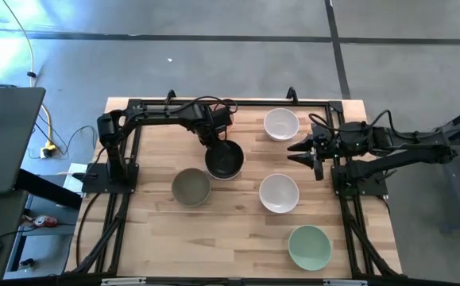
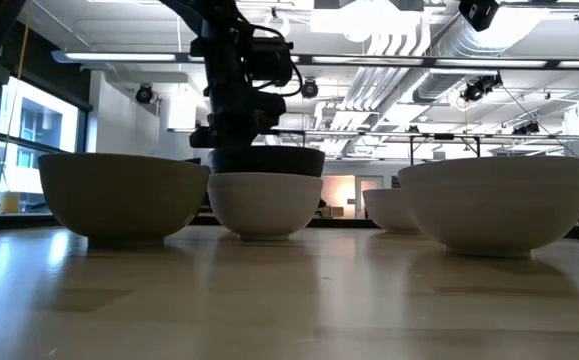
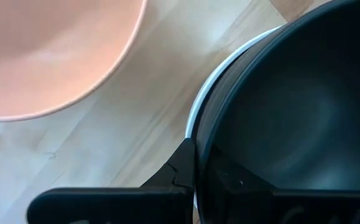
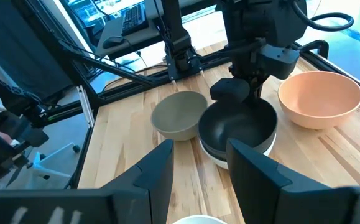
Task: Nest bowls inside each other
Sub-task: Stack the black bowl on the middle left white bowl
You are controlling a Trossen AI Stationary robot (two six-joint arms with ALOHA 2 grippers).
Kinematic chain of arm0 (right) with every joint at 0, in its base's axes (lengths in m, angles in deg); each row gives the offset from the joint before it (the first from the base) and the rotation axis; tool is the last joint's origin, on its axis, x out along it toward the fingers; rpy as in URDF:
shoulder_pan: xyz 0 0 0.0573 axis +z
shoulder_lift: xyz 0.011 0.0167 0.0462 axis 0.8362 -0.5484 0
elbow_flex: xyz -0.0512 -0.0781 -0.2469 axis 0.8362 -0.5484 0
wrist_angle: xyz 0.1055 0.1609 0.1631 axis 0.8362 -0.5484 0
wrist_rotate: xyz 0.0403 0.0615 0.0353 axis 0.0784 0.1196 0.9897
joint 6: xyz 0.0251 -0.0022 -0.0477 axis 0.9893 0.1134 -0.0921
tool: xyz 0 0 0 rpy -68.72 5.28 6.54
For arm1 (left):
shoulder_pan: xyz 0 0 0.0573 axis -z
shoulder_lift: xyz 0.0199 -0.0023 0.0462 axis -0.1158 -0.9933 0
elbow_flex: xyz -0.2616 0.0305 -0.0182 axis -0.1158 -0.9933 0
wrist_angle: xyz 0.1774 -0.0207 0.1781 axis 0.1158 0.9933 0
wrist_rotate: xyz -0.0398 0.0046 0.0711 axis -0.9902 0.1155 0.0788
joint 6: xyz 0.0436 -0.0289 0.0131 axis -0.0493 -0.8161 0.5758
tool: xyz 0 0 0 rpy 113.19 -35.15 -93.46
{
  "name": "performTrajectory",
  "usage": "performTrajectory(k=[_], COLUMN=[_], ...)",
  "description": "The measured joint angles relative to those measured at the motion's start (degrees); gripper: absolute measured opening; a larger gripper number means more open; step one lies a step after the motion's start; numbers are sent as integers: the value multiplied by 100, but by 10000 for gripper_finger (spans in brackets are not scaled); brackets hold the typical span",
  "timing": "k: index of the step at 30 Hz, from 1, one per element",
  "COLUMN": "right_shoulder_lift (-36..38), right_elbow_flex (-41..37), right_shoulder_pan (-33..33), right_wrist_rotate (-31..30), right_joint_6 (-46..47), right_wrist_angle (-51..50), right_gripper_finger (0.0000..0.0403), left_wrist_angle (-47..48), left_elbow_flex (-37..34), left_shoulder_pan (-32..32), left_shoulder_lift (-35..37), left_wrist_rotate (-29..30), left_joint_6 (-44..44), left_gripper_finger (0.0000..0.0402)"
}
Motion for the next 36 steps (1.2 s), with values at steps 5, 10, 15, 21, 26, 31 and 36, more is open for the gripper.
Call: performTrajectory(k=[5,10,15,21,26,31,36], right_shoulder_lift=[0,-2,-2,-2,-2,-2,-2], right_elbow_flex=[0,0,0,0,0,0,0], right_shoulder_pan=[1,-1,1,1,1,1,1], right_wrist_rotate=[0,-1,0,0,0,0,0], right_joint_6=[-2,0,17,11,-6,-28,-33], right_wrist_angle=[0,32,28,28,15,-28,-72], right_gripper_finger=[142,142,142,142,142,142,142], left_wrist_angle=[-7,1,-189,-24,10,-5,2], left_elbow_flex=[0,19,30,218,433,535,553], left_shoulder_pan=[2,89,216,216,269,317,313], left_shoulder_lift=[-50,-265,-377,-435,-426,-422,-417], left_wrist_rotate=[15,-105,-193,-29,-47,-70,-141], left_joint_6=[11,9,6,-28,11,31,33], left_gripper_finger=[0,0,3,46,77,74,64])
